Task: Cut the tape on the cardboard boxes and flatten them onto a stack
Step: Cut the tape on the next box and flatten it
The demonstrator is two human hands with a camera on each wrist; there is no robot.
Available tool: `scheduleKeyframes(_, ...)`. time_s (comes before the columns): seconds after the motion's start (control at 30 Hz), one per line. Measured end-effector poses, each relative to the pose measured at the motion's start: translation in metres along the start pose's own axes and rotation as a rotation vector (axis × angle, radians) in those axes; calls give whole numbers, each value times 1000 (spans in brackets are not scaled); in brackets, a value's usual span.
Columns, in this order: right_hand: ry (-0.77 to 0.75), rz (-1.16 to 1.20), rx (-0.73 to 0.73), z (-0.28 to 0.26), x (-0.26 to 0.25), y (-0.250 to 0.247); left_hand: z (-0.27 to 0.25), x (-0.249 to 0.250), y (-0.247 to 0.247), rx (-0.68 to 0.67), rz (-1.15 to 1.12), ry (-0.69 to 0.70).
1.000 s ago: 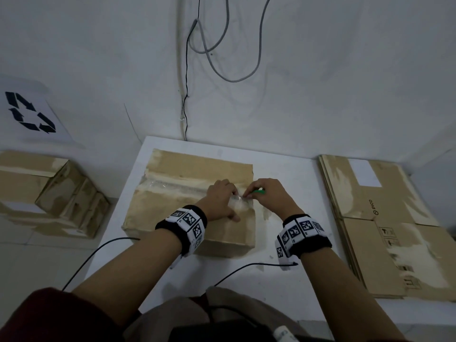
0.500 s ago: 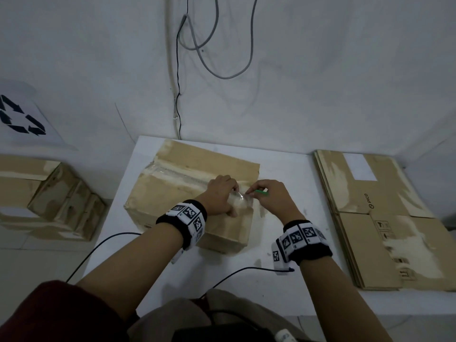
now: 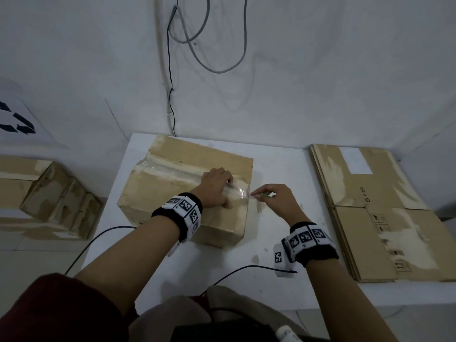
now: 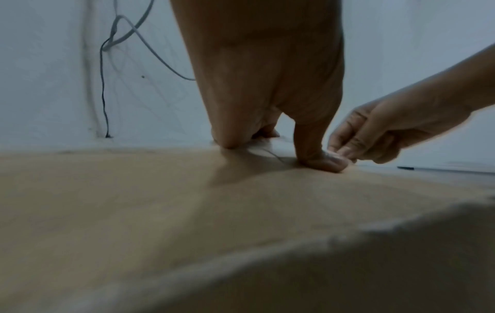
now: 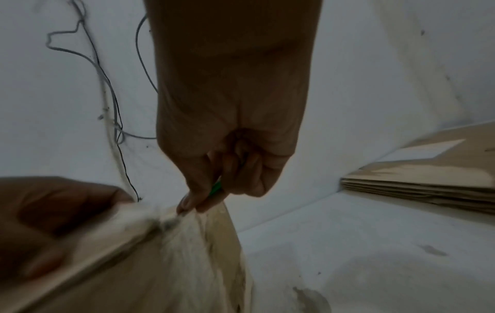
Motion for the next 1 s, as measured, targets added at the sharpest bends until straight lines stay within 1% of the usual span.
scheduleKeyframes(0.1,21,107,45,-7,7,-1,4,2,-10,-5,12,28)
scheduleKeyframes(0.17,62,200,62,-12,8,3,3,6,-13,9,-11,57)
scheduleKeyframes(0.2,104,264,67,-13,9,6,1,8,-16,50,-42,72)
scheduleKeyframes(0.27,177,372,105,-13,11,10,-3,13,-24,212,-67,111)
scheduleKeyframes(0.33,203,402,183,-12,14,13,-8,21,-35,382,12,170)
scheduleKeyframes(0.37,207,415,221,-10,15,13,-10,26,-40,431,78,188)
scheduleKeyframes(0.4,208,429,252,-9,15,13,-13,33,-46,435,156,190)
scheduleKeyframes(0.47,211,472,290,-4,16,9,-23,44,-52,348,275,159)
scheduleKeyframes(0.5,208,505,295,-3,14,7,-28,49,-52,308,284,149)
scheduleKeyframes(0.53,200,546,285,-1,12,4,-36,53,-52,290,238,134)
scheduleKeyframes(0.6,182,583,226,2,5,-1,-52,59,-46,251,71,40)
scheduleKeyframes(0.63,175,564,189,3,2,-2,-58,57,-40,165,37,-13)
scheduleKeyframes(0.67,169,534,159,5,0,-3,-64,55,-31,42,28,-46)
scheduleKeyframes(0.73,149,455,145,10,-3,0,-70,46,-10,-175,49,-60)
scheduleKeyframes(0.77,131,399,158,13,-3,2,-71,40,0,-204,84,-56)
scheduleKeyframes(0.8,113,338,175,15,-2,4,-72,35,10,-178,127,-52)
scheduleKeyframes(0.9,77,217,176,22,-2,11,-72,27,30,21,180,-35)
scheduleKeyframes(0.97,42,187,164,26,-4,15,-66,23,34,34,173,-35)
scheduleKeyframes(1.0,17,160,161,28,-6,16,-63,23,32,26,124,-53)
Point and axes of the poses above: each hand's wrist, its own z-axis towards the middle knuckle, its own y-axis out of the palm, x = y × z, the point moved 1 cm from there along z, towards the middle knuckle, and after that the axes turned 1 degree about x, right-handed, at the moved point
